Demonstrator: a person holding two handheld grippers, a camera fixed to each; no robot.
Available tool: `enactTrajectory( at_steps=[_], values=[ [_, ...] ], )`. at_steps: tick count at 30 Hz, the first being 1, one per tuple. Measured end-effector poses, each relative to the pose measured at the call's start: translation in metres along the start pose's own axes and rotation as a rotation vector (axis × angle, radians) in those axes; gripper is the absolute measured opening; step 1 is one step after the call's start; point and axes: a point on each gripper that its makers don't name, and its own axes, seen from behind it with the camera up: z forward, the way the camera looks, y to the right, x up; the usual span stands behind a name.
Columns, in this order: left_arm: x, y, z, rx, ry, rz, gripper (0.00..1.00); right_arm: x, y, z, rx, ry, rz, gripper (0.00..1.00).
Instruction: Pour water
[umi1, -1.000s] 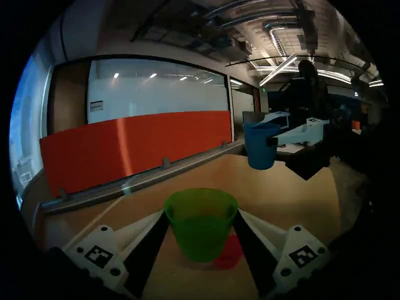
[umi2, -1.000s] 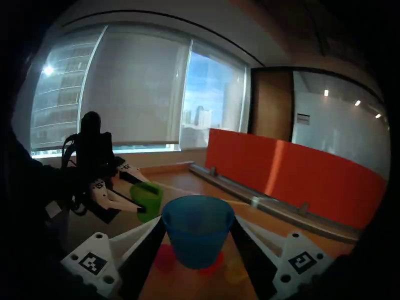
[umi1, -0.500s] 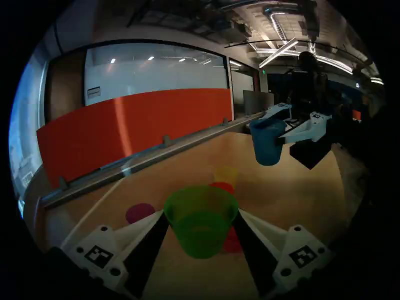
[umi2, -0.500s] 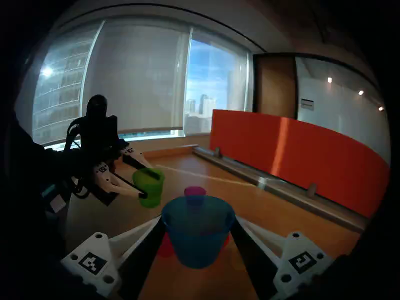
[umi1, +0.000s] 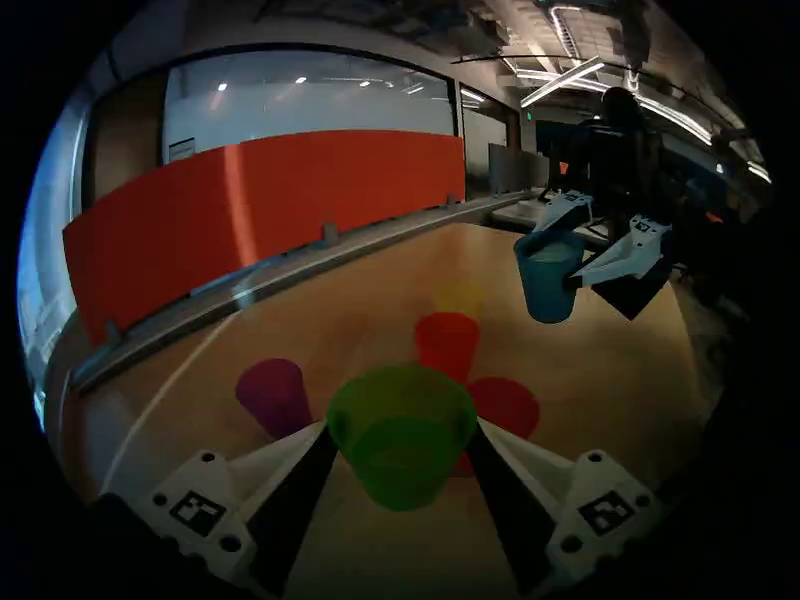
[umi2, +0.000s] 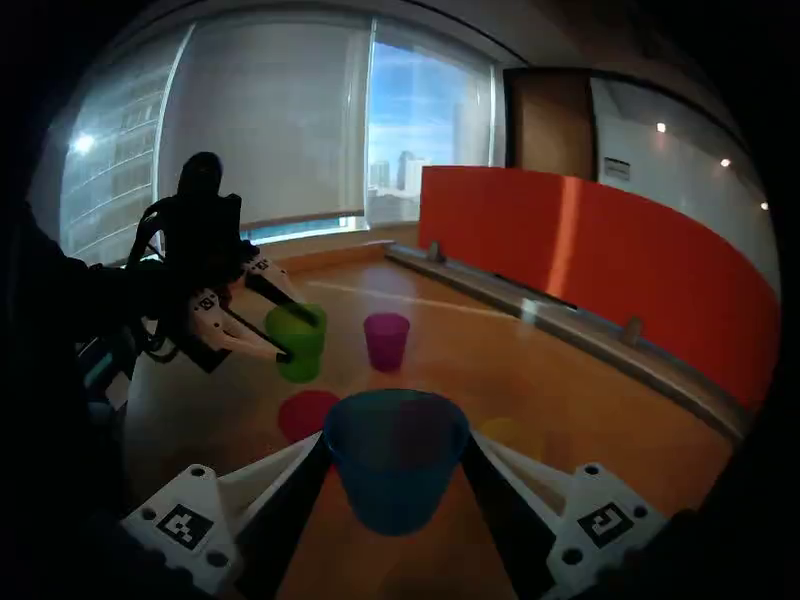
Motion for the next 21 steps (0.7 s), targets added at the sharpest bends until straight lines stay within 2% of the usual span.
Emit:
enactTrajectory(
  at_steps=[14, 21],
  values=[
    [-0.041, -0.003, 0.022, -0.021, -0.105, -0.022, 0.86, -0.03, 0.003, 0.017, 0.014, -0.065, 0.018, 0.91],
    [-0.051, -0.002, 0.028, -0.03, -0.125, -0.018, 0.86, -0.039, 0.006, 0.019, 0.014, -0.085, 0.024, 0.91]
  ],
)
